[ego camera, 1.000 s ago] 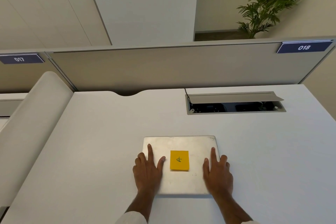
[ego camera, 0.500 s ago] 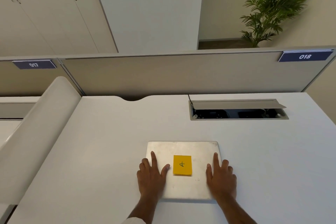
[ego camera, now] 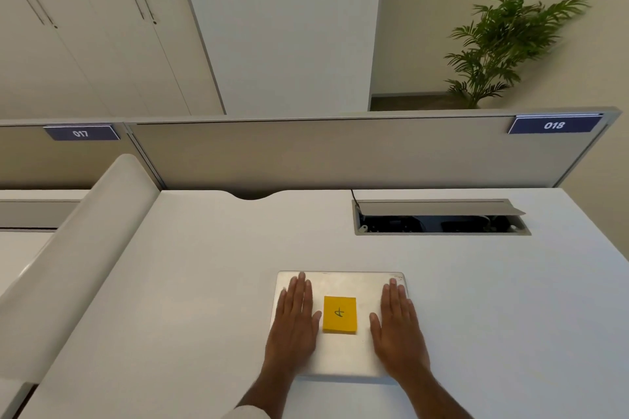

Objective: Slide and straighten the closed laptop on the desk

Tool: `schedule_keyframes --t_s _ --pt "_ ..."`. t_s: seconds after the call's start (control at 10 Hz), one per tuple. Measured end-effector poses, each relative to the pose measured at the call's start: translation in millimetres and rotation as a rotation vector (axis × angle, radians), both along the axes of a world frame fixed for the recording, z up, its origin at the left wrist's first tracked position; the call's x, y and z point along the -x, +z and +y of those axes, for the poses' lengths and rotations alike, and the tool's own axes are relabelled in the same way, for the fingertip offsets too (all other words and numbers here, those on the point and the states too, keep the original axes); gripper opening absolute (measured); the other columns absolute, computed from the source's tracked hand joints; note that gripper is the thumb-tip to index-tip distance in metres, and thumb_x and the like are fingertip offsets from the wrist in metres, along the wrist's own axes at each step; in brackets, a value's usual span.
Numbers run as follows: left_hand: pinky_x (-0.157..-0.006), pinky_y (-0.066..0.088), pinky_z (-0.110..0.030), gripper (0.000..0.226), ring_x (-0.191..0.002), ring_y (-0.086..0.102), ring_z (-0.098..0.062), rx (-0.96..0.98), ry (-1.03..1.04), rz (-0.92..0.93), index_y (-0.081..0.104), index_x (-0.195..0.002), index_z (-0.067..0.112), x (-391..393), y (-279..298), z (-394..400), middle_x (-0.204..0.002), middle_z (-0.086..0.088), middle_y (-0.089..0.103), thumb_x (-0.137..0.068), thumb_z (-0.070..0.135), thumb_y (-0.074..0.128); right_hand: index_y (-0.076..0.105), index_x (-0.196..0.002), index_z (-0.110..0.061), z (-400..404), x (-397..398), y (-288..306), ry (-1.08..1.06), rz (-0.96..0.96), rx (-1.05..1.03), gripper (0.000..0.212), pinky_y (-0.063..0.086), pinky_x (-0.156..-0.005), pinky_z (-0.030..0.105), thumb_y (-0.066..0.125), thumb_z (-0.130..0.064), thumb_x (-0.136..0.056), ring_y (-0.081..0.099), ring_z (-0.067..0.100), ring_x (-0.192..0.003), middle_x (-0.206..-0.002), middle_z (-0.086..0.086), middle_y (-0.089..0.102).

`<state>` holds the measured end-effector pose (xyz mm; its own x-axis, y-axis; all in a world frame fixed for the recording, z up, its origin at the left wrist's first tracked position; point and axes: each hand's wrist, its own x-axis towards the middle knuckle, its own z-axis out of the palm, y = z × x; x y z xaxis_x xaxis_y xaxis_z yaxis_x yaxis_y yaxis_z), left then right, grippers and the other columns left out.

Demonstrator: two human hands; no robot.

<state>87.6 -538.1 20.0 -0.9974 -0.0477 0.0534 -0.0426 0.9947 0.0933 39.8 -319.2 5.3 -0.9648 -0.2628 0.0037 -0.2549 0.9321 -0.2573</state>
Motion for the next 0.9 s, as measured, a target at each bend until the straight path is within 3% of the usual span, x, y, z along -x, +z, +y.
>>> schedule_keyframes --t_s 0.1,0.2,0.5,0.7,0.8,0.9 --pt "-0.12 0.002 -0.042 0.057 -0.151 0.019 -0.032 0.009 -0.11 0.006 0.028 -0.154 0.004 -0.1 0.0 9.7 -0.164 -0.015 0.016 -0.104 0.031 0.025 0.012 -0.156 -0.008 -17.0 -1.0 4.8 0.081 0.023 0.028 0.069 0.002 -0.121 0.036 0.001 -0.044 -0.098 0.007 0.028 -0.153 -0.165 0.009 0.003" --pt "-0.118 0.004 -0.042 0.057 -0.15 0.023 -0.034 -0.028 -0.09 0.01 0.033 -0.151 0.001 1.6 2.5 22.3 -0.161 -0.018 0.024 -0.102 0.027 0.026 0.013 -0.156 -0.009 -32.8 -1.2 8.7 0.128 0.006 0.025 0.062 -0.002 -0.12 0.034 0.012 -0.037 -0.1 0.005 0.027 -0.153 -0.165 0.01 0.005" --pt "-0.119 0.004 -0.04 0.06 -0.149 0.026 -0.035 -0.068 0.021 0.019 0.035 -0.15 0.0 5.2 -1.0 34.6 -0.16 -0.019 0.029 -0.103 0.029 0.012 0.018 -0.155 -0.007 -55.0 -3.4 7.7 0.125 0.016 0.011 0.061 -0.01 -0.119 0.033 0.026 -0.036 -0.101 0.01 0.029 -0.152 -0.164 0.01 0.008" --pt "-0.119 0.001 -0.039 0.061 -0.15 0.023 -0.033 -0.059 0.051 -0.027 0.033 -0.152 0.002 8.0 -5.1 34.2 -0.162 -0.017 0.025 -0.104 0.032 0.011 0.007 -0.156 -0.012 -59.6 -1.4 1.5 0.113 -0.011 -0.008 0.064 -0.013 -0.121 0.034 0.016 -0.043 -0.1 -0.003 0.025 -0.152 -0.165 0.007 -0.003" --pt "-0.119 0.002 -0.039 0.063 -0.149 0.024 -0.033 -0.077 0.058 -0.037 0.034 -0.151 0.002 8.6 -2.3 33.3 -0.162 -0.017 0.025 -0.104 0.034 0.008 0.001 -0.156 -0.015 -60.6 -1.0 2.8 0.112 -0.03 0.005 0.066 -0.006 -0.122 0.036 0.01 -0.046 -0.099 -0.009 0.023 -0.151 -0.164 0.005 -0.011" --pt "-0.119 -0.003 -0.039 0.059 -0.152 0.013 -0.033 -0.106 0.052 0.026 0.024 -0.155 0.003 11.3 -7.6 34.4 -0.164 -0.015 0.011 -0.104 0.032 0.014 0.0 -0.156 -0.015 -62.2 0.2 1.3 0.111 -0.025 0.044 0.064 -0.005 -0.122 0.036 0.016 -0.044 -0.102 -0.01 0.023 -0.151 -0.163 0.005 -0.013"
